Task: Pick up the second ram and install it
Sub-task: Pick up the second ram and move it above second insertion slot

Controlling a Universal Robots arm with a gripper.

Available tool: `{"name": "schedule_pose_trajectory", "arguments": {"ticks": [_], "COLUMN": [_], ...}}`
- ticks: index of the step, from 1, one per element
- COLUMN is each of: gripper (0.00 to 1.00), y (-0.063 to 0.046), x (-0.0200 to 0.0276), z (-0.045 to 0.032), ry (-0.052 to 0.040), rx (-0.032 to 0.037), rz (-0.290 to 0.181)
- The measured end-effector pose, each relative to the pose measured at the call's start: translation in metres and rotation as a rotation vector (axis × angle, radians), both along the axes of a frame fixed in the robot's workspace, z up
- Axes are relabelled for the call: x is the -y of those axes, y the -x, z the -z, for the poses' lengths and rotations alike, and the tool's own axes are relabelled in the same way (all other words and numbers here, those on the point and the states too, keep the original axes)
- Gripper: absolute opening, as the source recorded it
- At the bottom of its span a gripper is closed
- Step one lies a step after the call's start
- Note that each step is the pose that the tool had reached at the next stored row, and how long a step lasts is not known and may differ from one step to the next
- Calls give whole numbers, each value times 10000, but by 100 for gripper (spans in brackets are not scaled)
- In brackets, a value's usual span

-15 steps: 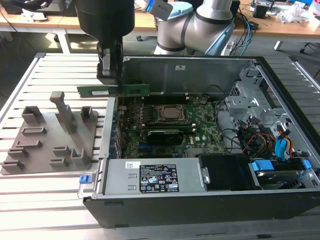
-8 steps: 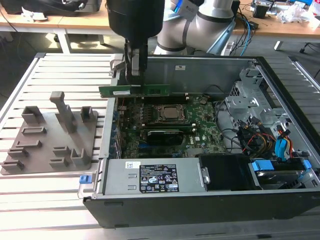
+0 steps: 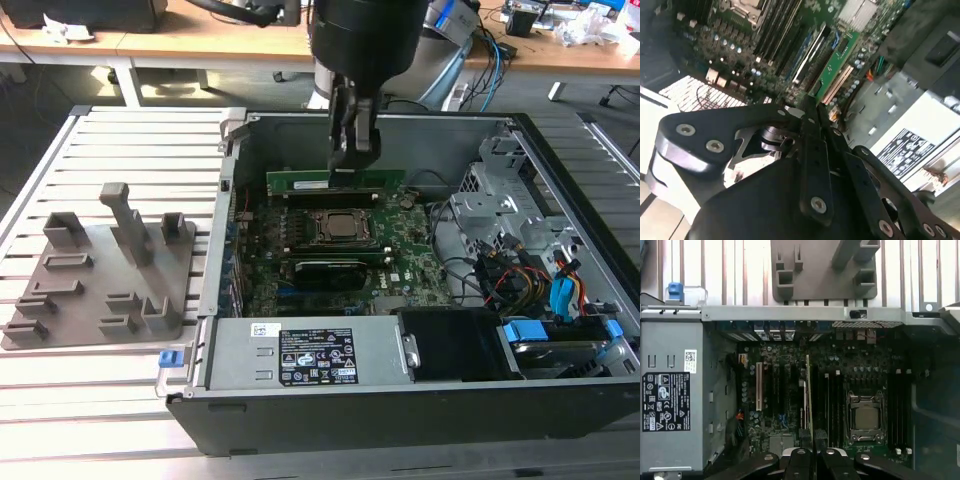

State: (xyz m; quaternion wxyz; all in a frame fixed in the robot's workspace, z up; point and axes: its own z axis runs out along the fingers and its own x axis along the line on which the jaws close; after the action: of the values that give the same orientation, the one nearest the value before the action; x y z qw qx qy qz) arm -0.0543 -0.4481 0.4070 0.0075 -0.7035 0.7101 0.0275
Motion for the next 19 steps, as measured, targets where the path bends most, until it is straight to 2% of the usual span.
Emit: {"name": "schedule_pose_trajectory", "arguments": {"ticks": [2,3,4,6,10,12,13,14,15,19], "gripper": [14,14,14,14,14,14,14,14,14,14], "y": [-186,-376,-510,-552,-563,-554,-546,-531,-511,-482], "x": [-3,-6,-8,-9,-9,-9,-10,-14,-18,-23], "z": [0,0,-1,0,0,0,0,1,2,5], "ry": [1,1,1,1,1,-52,-96,-183,-323,-650], "rx": [0,0,0,-1,0,0,0,0,0,0], "rz": [2,0,0,0,0,1,1,6,17,44]}}
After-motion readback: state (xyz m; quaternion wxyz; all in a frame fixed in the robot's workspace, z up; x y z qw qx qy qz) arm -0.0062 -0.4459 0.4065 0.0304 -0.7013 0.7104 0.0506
